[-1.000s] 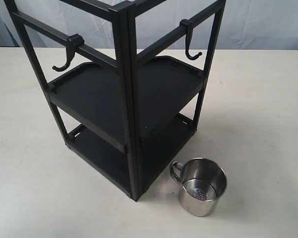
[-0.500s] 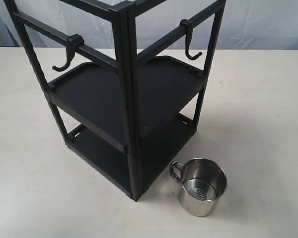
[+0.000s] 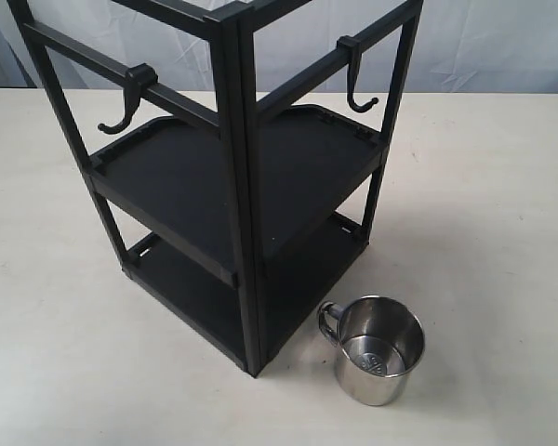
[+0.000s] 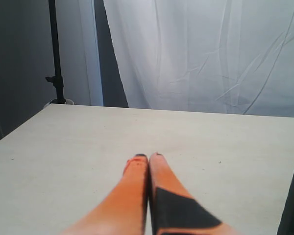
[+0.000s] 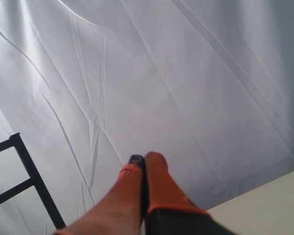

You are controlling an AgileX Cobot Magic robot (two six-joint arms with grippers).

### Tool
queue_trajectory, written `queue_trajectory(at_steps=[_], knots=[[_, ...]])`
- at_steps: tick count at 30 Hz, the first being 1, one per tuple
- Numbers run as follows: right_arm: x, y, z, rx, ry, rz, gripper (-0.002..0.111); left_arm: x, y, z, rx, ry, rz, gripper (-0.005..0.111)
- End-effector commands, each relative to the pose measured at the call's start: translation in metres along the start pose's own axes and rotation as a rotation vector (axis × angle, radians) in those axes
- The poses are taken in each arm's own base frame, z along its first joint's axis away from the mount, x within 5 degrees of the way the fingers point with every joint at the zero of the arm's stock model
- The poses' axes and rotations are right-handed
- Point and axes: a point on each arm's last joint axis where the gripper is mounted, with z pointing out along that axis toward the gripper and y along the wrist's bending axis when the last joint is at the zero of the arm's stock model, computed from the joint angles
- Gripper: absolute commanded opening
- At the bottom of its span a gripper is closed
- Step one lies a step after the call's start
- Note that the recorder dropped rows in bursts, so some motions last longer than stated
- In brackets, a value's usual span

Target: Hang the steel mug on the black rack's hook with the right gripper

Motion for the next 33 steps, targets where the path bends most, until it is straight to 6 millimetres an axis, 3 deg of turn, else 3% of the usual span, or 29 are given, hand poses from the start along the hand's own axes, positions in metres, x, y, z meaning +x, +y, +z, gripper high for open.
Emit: queue_trajectory(at_steps=[1,20,25,27,30,33], knots=[[0.003,-0.002,-0.001,0.018,0.02,-0.003,-0.001,-0.001,-0.001,0.0,0.01,-0.01,-0.009,0.002],[0.002,-0.002,-0.001,0.012,0.014,0.003,-0.001,-0.001,-0.001,0.0,0.01,-0.01,-0.009,0.002],[-0.011,0.008,-0.002,-0.104,-0.121,0.201,-0.001,-0.001,-0.001,0.0,0.01,-0.01,-0.009,0.002],[-0.019,0.015,-0.001,-0.14,-0.138,0.144,-0.001,-0.001,-0.001,0.0,0.01,-0.01,-0.009,0.002],[-0.041,0.034,0.001,-0.141,-0.103,-0.157,-0.001,-0.001,-0.001,0.0,0.01,-0.01,-0.009,0.002],[-0.063,0.046,0.012,-0.11,-0.054,-0.313,-0.001,-0.001,-0.001,0.0,0.01,-0.01,-0.009,0.002]])
